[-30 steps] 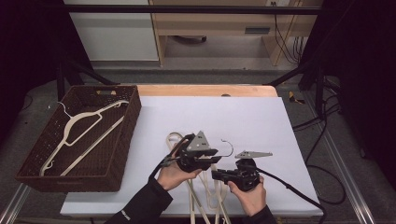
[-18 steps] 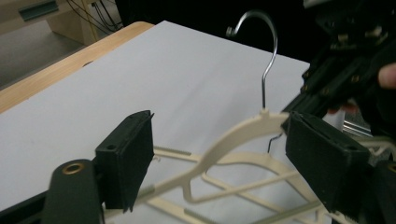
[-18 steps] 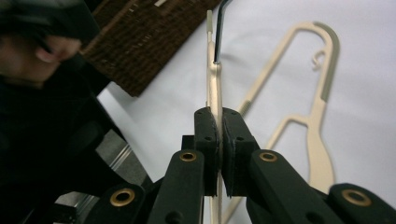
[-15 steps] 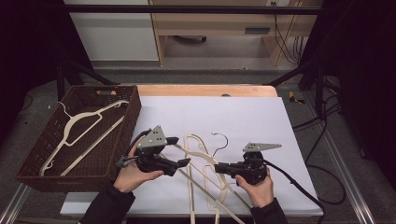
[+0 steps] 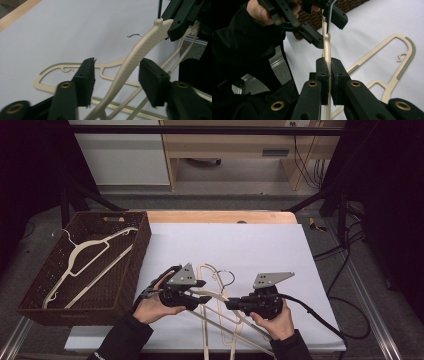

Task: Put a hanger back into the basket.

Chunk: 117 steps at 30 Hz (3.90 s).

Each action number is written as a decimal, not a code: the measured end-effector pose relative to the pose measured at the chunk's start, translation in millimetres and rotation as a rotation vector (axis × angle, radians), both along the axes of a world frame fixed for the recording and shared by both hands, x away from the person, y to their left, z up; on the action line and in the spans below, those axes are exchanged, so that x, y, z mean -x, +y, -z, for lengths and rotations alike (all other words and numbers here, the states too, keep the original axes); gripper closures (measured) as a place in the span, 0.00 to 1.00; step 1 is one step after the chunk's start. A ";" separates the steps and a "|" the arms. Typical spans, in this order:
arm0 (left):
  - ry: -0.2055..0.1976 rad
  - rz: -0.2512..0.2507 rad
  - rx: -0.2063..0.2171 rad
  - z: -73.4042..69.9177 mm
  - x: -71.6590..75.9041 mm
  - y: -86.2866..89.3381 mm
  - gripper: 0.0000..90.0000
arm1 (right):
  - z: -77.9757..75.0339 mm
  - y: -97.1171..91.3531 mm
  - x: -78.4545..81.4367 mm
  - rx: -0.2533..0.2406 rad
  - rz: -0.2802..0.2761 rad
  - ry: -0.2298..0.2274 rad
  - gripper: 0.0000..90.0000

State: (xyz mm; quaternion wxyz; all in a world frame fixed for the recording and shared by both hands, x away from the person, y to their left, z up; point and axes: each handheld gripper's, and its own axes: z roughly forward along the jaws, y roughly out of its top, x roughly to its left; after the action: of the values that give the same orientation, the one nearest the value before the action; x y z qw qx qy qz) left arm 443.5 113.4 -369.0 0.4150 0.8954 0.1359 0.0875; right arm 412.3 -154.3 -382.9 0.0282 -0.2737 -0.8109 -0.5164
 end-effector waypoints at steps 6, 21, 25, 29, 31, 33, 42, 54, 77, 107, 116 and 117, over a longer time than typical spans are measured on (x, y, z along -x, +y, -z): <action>-0.013 0.063 -0.045 0.0 5.0 -2.3 0.74 | 1.2 0.3 -0.2 0.014 -0.030 -0.003 0.96; 0.037 0.057 -0.045 0.1 26.5 -2.8 0.95 | -1.4 0.0 5.7 0.066 0.084 -0.204 0.70; 0.018 0.000 -0.028 -2.7 26.8 2.9 0.96 | -7.4 -7.4 8.7 0.058 0.140 -0.247 0.57; 0.003 -0.057 0.031 -8.7 27.2 14.4 0.96 | -11.3 -21.3 12.3 0.027 0.207 -0.289 0.47; 0.002 -0.092 0.069 -13.7 27.3 21.2 0.96 | -11.7 -28.3 12.9 0.018 0.233 -0.292 0.43; -0.006 -0.125 0.097 -19.7 27.3 27.7 0.96 | -10.6 -36.0 13.5 0.013 0.271 -0.303 0.38; -0.084 -0.196 0.137 -58.9 25.9 55.8 0.96 | 5.4 -60.4 14.1 0.046 0.393 -0.299 0.21; -0.141 -0.292 0.178 -107.6 4.7 115.9 0.96 | 8.9 -79.7 18.0 0.055 0.487 -0.313 0.10; -0.156 -0.484 0.158 -124.2 -36.8 236.2 0.96 | 12.1 -88.7 18.6 0.063 0.520 -0.309 0.07; -0.051 -0.627 0.118 -65.1 -61.8 329.5 0.96 | 14.9 -86.1 16.2 0.076 0.507 -0.308 0.06; 0.017 -0.637 0.073 -42.1 -55.7 336.5 0.96 | 15.2 -85.4 16.1 0.077 0.505 -0.303 0.06; 0.027 -0.642 0.082 -37.8 -55.9 336.9 0.96 | 15.5 -85.1 15.8 0.079 0.504 -0.304 0.06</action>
State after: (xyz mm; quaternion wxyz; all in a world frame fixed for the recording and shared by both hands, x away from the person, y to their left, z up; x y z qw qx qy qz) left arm 499.4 450.2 -331.3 0.3999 0.7905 0.4201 0.1966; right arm 396.4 -239.4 -398.4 -0.2334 -0.3867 -0.7318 -0.5104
